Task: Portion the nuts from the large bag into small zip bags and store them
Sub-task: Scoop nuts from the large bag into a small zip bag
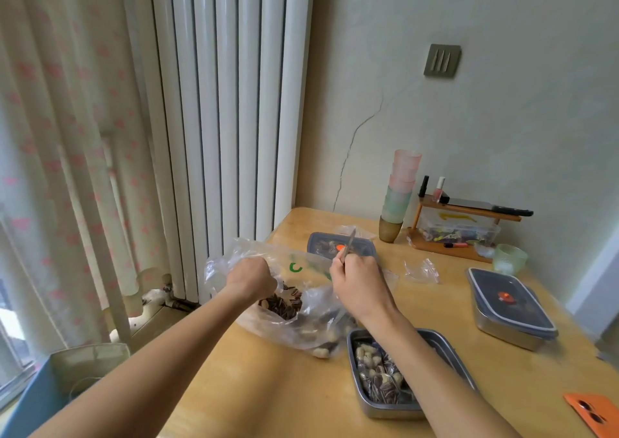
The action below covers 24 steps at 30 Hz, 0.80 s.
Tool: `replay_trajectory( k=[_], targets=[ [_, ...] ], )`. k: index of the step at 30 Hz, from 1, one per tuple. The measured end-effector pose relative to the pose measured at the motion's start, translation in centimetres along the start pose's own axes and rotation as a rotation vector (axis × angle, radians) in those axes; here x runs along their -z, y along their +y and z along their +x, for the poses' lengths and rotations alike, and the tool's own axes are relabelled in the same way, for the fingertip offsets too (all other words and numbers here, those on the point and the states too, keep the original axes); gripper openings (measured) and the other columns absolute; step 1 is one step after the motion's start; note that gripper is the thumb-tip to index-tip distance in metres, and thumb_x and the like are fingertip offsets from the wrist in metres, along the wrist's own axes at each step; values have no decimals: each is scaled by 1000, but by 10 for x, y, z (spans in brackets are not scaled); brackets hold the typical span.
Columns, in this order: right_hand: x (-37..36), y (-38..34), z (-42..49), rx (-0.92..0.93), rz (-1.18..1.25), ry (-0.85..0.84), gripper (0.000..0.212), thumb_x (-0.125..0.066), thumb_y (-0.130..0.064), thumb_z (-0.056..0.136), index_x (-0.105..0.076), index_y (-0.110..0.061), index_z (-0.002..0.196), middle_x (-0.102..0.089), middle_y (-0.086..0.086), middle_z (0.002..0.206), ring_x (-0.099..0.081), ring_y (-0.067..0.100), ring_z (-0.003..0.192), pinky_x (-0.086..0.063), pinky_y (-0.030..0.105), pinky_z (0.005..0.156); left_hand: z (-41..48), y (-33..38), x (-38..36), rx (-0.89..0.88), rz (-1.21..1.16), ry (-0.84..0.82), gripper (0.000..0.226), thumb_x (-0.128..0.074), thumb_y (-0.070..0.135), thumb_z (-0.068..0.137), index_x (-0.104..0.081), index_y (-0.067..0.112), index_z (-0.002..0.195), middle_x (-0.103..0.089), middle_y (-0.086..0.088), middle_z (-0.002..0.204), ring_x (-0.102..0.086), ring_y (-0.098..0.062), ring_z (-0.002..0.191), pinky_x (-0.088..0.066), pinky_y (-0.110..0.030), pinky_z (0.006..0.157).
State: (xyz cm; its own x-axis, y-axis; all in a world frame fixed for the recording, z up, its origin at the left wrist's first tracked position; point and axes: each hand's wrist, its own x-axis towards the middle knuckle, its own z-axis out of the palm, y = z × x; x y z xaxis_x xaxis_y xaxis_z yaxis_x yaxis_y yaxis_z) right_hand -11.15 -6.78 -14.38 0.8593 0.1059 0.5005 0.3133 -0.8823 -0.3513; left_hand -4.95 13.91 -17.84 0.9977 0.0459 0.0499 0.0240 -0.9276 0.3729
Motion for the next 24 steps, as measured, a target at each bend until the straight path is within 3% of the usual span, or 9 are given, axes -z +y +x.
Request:
replay_trajectory(
  k=[5, 9, 13, 16, 20, 24],
  targets=[
    [-1, -10, 0, -14, -47, -25, 36, -39, -21, 108, -50, -13, 74, -53, 4, 68, -52, 21, 62, -32, 29, 59, -4, 21, 12, -37, -63, 54, 29, -50, 6, 91, -44, 11, 63, -49, -2, 65, -43, -16, 56, -38, -25, 51],
    [0, -10, -5, -70, -3, -33, 42, -38, -19, 109, -50, -11, 70, -47, -2, 61, -49, 16, 58, -31, 27, 55, -7, 41, 21, -119, -206, 147, 24, -47, 8, 93, -51, 6, 69, -51, -6, 64, -44, -18, 56, -37, -28, 51],
    [-4, 6, -9, -256, 172, -12, 49, -39, -23, 109, -65, -2, 72, -68, 6, 64, -69, 21, 62, -58, 37, 65, -13, 60, 25, -219, -242, 203, 23, -45, 5, 90, -46, 7, 67, -49, -6, 61, -40, -18, 53, -29, -29, 46],
    [-3, 16, -17, -477, 404, -36, 35, -45, -22, 108, -71, -9, 89, -76, 2, 72, -73, 11, 59, -63, 30, 63, -15, 65, 21, -246, -221, 208, 22, -46, 6, 89, -46, 9, 68, -50, -5, 62, -42, -19, 56, -32, -32, 49],
    [-4, 28, -24, -722, 689, -56, 23, -50, -18, 105, -71, -11, 98, -78, 6, 75, -75, 17, 61, -61, 28, 59, -17, 55, 19, -209, -42, 144, 17, -50, 7, 89, -49, 10, 72, -49, -2, 66, -51, -21, 60, -39, -29, 50],
    [-6, 36, -25, -776, 810, -78, 22, -49, -12, 104, -69, -4, 102, -78, 11, 76, -78, 26, 70, -59, 30, 60, -24, 39, 21, -118, 268, 60, 7, -53, 6, 90, -52, 11, 86, -45, 0, 70, -56, -24, 75, -46, -29, 63]
  ],
)
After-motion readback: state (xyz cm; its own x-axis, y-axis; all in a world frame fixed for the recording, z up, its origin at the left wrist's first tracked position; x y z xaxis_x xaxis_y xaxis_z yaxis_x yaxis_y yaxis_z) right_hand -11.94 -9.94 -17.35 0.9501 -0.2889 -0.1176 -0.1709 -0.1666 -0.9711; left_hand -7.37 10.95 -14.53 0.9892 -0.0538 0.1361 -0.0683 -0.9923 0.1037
